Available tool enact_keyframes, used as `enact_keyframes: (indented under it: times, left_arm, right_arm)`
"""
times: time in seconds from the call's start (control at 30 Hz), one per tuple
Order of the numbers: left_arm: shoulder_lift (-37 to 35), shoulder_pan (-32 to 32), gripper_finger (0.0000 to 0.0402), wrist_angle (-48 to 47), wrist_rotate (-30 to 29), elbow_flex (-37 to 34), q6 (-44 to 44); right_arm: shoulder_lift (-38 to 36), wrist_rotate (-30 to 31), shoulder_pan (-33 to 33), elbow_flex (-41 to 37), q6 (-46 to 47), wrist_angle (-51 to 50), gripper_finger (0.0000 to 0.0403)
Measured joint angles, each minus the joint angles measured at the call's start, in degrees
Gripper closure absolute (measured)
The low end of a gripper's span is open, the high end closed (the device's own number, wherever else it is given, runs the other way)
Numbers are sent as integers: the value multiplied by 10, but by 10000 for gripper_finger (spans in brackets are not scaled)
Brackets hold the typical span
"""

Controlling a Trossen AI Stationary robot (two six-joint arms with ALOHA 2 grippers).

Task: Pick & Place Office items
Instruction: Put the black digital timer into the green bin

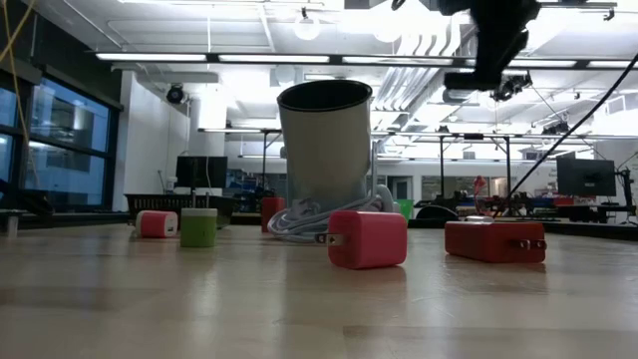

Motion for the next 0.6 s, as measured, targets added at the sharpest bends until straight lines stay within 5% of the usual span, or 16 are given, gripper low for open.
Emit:
enact_keyframes:
  times: [0.6]
  left_arm:
    - [0,0,174,0,0,0,0]
  right_arm:
    - [12,-117,-276,0,-330,161,257]
